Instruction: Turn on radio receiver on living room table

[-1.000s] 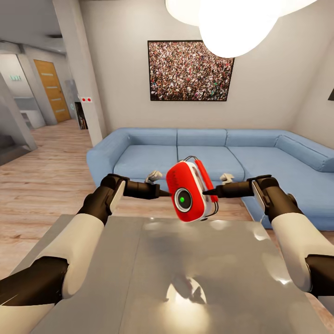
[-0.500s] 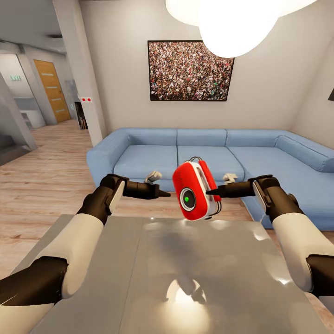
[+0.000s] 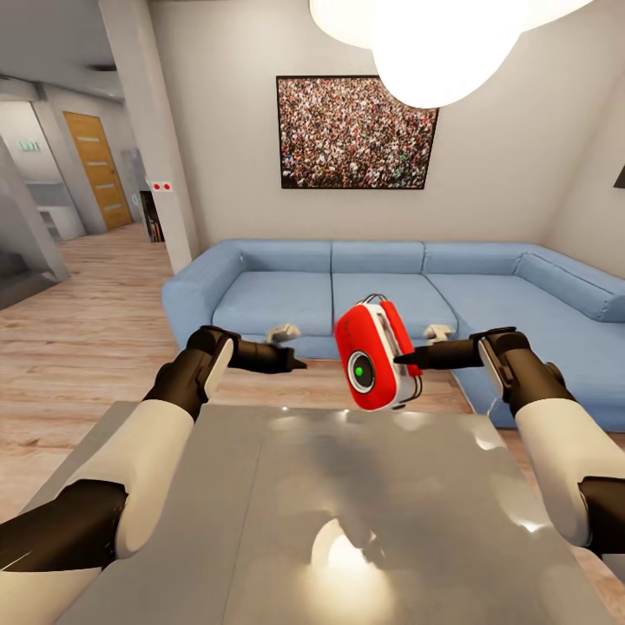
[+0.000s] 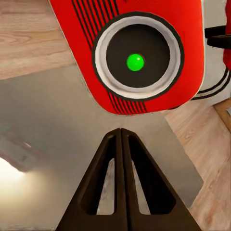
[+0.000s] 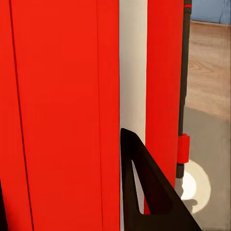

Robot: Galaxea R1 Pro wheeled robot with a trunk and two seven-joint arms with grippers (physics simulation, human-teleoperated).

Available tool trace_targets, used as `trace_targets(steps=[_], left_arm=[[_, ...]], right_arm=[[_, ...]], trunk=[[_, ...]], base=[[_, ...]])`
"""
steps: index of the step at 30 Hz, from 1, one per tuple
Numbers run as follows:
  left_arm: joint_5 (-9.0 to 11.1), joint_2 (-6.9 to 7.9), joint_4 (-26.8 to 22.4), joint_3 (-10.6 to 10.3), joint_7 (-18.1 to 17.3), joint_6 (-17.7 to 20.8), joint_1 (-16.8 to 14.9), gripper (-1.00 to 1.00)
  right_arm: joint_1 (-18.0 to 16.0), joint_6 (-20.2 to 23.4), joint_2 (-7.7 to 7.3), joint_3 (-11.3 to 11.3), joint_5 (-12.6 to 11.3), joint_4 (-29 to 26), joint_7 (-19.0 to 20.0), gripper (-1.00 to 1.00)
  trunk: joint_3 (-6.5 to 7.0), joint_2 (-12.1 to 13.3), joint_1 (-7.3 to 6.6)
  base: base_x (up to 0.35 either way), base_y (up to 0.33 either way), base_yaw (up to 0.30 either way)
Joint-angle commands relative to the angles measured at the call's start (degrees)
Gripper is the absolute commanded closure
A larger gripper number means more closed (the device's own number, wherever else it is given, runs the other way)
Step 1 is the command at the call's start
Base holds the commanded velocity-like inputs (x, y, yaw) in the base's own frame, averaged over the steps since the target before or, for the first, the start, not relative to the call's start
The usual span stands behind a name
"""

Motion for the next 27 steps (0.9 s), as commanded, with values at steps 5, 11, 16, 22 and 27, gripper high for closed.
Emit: trace_targets(steps=[5,11,16,22,27], left_arm=[[0.0,-0.09,0.3,0.0,8.2,0.0,0.0,1.0],[0.0,-0.11,1.9,0.0,14.6,-0.1,0.0,1.0],[0.0,0.5,3.4,0.1,20.3,-0.4,0.0,1.0],[0.0,1.01,5.0,0.1,28.9,-2.8,0.0,1.0],[0.0,1.71,5.7,2.1,31.9,-4.4,0.0,1.0]], right_arm=[[0.0,0.3,-0.53,0.0,-0.7,0.0,-2.5,1.0],[0.0,0.3,-0.71,0.0,-0.7,0.0,-5.2,1.0],[0.0,0.3,-0.8,0.0,-0.7,0.0,-8.1,1.0],[0.0,0.4,-1.67,0.1,-0.7,0.0,-12.9,1.0],[0.0,0.4,-2.4,0.2,-0.7,0.0,-18.3,1.0]], trunk=[[0.0,0.0,0.0],[0.0,0.0,0.0],[0.0,0.0,0.0],[0.0,0.0,0.0],[0.0,0.0,0.0]], base=[[0.0,0.0,0.0],[0.0,0.0,0.0],[0.0,0.0,0.0],[0.0,0.0,0.0],[0.0,0.0,0.0]])
